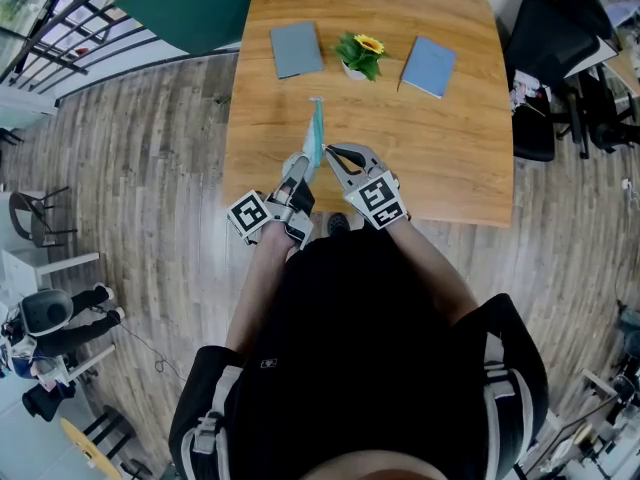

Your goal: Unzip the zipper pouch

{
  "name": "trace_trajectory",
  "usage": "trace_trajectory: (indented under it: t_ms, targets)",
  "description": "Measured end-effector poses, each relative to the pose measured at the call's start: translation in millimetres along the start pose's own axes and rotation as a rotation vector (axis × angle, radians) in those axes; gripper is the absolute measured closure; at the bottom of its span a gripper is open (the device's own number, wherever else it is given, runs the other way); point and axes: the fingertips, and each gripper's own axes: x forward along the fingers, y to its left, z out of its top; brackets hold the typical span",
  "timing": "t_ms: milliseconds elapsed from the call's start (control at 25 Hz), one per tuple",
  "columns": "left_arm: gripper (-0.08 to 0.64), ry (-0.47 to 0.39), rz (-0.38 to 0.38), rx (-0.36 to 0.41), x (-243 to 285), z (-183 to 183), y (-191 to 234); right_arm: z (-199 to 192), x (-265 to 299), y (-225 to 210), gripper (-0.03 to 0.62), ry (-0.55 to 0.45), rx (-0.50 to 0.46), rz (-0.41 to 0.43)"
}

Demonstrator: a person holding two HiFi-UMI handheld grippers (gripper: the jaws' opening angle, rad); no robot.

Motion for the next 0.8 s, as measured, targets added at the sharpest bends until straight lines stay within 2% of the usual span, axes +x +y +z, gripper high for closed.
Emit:
trace_trajectory:
  t_ms: [800]
  targets:
    - [0.557,0.028,0.001,0.018,1.7,-5.9,-2.4,-3.2,0.2,-6.9,0.582,0.006,0.022,-0.026]
